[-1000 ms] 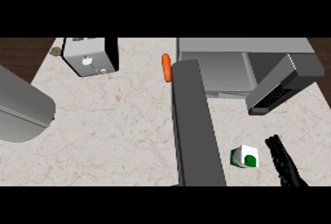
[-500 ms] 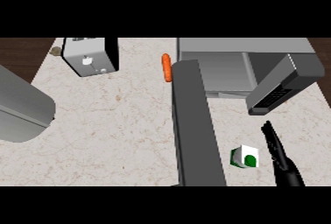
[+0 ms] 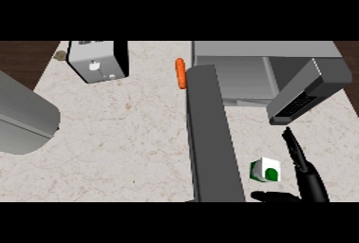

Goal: Pick up the milk, place it into the microwave and close the microwave

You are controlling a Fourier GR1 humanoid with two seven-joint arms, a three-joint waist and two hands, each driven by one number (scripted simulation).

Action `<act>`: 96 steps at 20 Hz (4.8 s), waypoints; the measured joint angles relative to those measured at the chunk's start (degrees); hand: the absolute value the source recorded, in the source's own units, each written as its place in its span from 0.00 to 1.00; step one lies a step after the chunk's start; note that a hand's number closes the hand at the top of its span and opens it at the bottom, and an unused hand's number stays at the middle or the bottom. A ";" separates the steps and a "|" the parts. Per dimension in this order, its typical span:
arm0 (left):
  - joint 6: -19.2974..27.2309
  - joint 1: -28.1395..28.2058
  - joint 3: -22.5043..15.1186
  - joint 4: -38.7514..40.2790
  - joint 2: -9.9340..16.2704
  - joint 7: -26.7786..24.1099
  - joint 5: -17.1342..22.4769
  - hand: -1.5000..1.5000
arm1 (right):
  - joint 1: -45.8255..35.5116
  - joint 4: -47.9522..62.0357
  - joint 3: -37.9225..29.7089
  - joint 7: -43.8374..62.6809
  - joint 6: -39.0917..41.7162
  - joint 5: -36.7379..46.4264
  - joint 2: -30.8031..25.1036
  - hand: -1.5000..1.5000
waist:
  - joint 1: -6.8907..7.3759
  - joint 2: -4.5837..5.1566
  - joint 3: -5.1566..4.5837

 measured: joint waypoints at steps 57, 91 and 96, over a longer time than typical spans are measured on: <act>-10.72 1.96 9.93 5.54 -0.01 -3.19 8.06 0.00 | -42.87 50.14 -4.70 -18.99 -9.24 7.10 -3.28 1.00 | -0.11 -0.05 -0.04; -11.97 -15.09 15.68 15.00 2.74 4.13 8.82 0.00 | -67.66 71.17 -11.20 0.03 -35.52 10.59 -7.63 0.00 | 5.88 3.35 0.19; -12.06 -16.80 14.72 15.10 3.08 5.02 7.52 0.00 | -68.13 72.83 -11.41 -1.08 -33.52 10.56 -7.10 0.00 | 6.18 3.39 0.26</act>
